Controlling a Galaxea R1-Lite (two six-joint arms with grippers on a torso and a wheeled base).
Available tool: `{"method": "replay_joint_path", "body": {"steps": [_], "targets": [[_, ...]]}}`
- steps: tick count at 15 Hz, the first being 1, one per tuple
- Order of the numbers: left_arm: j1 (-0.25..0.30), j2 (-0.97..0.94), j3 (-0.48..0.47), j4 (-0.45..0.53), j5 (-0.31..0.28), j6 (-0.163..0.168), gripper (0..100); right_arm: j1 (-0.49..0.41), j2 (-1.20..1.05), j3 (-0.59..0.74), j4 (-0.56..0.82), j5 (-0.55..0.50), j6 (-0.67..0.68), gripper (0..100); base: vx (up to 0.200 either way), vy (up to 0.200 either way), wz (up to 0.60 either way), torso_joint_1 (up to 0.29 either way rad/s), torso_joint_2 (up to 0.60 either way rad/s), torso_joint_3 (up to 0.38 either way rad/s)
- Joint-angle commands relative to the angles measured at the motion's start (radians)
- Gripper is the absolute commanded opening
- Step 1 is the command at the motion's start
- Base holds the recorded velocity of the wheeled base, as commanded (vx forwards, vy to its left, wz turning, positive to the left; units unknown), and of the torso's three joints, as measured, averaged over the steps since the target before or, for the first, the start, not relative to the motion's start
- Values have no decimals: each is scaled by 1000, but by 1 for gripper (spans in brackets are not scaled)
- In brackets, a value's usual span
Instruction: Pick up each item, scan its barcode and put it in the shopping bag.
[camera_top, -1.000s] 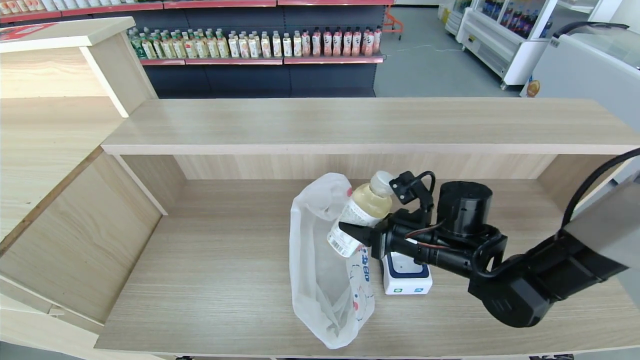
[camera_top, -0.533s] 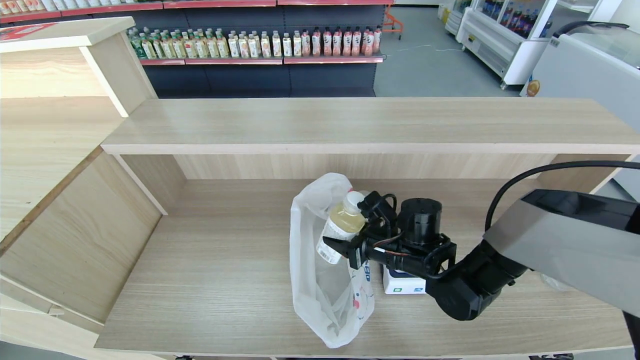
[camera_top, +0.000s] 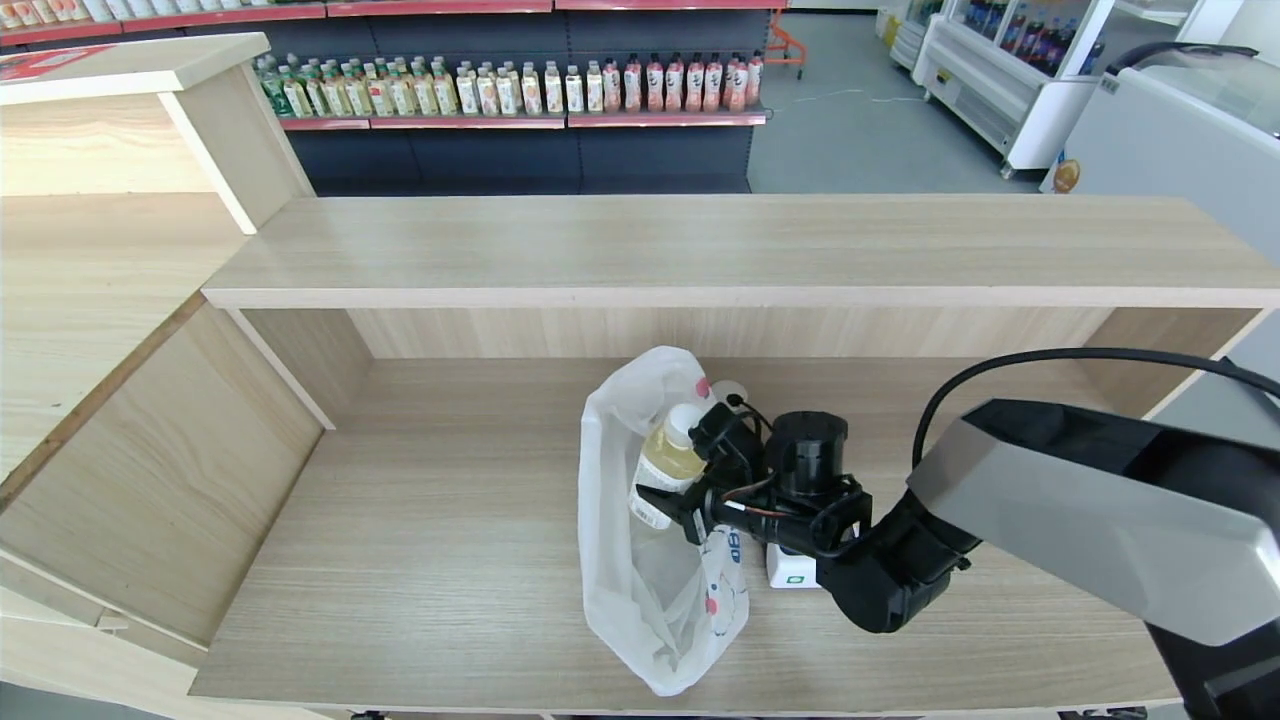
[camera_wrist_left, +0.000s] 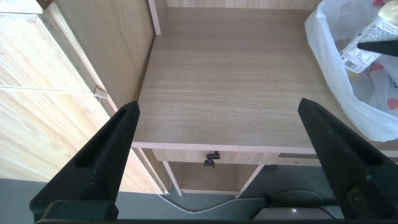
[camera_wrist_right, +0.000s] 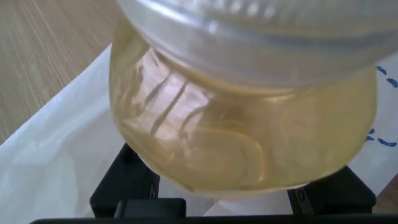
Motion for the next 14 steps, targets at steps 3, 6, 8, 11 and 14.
{"method": "replay_joint_path", "body": {"steps": [3, 6, 8, 11, 14], "targets": [[0, 0, 0, 0, 0, 0, 100, -4, 23, -5, 2, -1, -17, 0, 0, 0, 0, 0, 0, 0], [0, 0, 0, 0, 0, 0, 100, -5, -8, -7, 5, 1, -1, 100, 0, 0, 0, 0, 0, 0], [0, 0, 0, 0, 0, 0, 100, -10, -91, 33, 11, 1, 103, 100, 0, 0, 0, 0, 0, 0], [0, 0, 0, 0, 0, 0, 100, -14, -309, 119, 117, -1, 252, 100, 0, 0, 0, 0, 0, 0], [0, 0, 0, 0, 0, 0, 100, -76, -508, 237, 201, -19, 276, 100, 0, 0, 0, 0, 0, 0]]}}
